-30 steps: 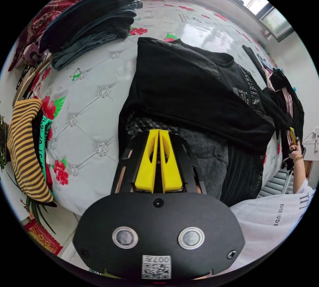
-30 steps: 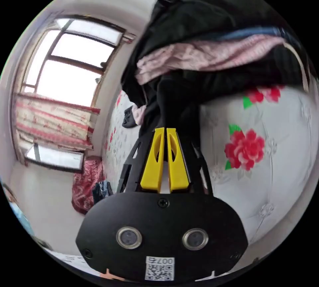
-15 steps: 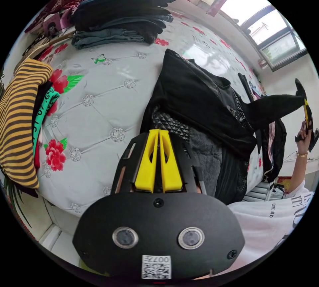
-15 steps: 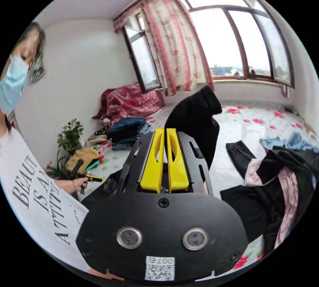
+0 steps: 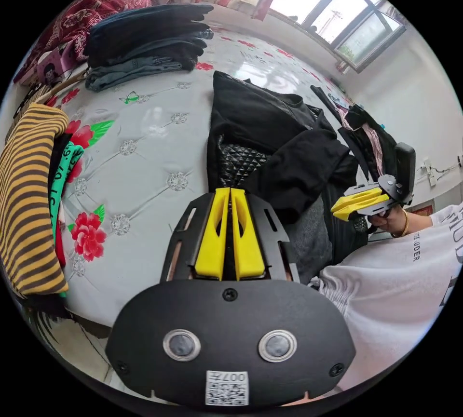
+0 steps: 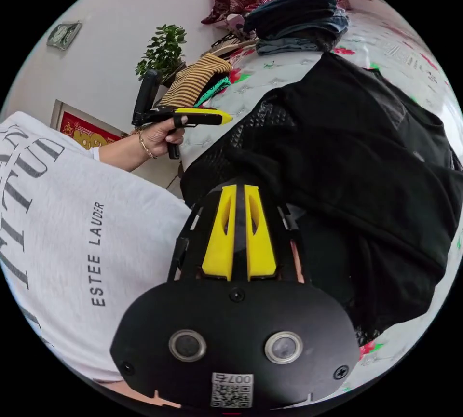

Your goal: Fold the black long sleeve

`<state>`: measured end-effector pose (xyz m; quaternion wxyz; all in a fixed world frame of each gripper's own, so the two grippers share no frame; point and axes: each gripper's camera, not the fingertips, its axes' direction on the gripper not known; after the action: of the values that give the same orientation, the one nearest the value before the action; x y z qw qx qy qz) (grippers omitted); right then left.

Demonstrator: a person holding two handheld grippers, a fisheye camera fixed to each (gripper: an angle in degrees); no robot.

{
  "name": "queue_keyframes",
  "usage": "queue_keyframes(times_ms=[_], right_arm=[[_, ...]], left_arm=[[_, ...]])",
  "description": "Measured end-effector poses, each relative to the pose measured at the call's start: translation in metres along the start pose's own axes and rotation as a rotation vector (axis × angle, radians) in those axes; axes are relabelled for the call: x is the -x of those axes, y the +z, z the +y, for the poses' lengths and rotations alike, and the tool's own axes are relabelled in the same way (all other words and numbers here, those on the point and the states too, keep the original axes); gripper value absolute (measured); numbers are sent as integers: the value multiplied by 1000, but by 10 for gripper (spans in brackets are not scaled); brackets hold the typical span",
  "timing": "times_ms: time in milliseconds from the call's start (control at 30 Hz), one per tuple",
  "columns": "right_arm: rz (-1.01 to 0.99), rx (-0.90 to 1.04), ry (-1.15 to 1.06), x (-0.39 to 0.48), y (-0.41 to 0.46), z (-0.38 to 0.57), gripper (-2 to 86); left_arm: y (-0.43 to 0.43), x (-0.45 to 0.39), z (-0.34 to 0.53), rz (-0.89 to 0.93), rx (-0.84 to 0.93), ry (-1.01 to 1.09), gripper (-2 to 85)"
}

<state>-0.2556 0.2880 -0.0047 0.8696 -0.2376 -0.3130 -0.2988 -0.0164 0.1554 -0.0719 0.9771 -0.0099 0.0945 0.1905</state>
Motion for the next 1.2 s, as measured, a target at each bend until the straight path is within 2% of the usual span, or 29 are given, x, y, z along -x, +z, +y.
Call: queue_keyframes(times_ms=[133,200,300,367,400,433,600,733,833,933,967,1100,1200], right_arm=[[313,-125,172,-41,-60,7,20],[381,-159,292,-72,-80,16,21],[476,-57,421,-116,-78,33,18],[500,134,430,-135,-54,60,11],[506,48,395,-128,-61,68,9],[517,52,405,-125,-65,84,5],[388,-40,502,-126,-101,104,-1],[509,-169,414,-116,-134,67,3],[451,-123,397,-138,-122,40,12],[450,114,351,-152,-78,42,17],[482,5,300,-143,-85,57,18],[380,-24,472,-161,-114,80,14],[441,-84,404,-157,-141,61,17]], left_arm=[[31,-27,-31,96,48,128,55],[51,-45,-45,129,95,184,59],[80,-79,-55,110,216,293,23],[91,-100,-48,119,298,411,1],[94,-111,-39,121,354,495,-4],[91,-114,-29,125,365,541,-6],[60,-82,-18,232,341,415,-8],[32,-51,-42,97,211,260,3],[48,-35,-71,111,187,200,49],[84,-39,-92,180,291,208,81],[90,-43,-94,189,315,218,82],[92,-83,-81,212,377,359,57],[78,-91,-76,244,356,348,49]])
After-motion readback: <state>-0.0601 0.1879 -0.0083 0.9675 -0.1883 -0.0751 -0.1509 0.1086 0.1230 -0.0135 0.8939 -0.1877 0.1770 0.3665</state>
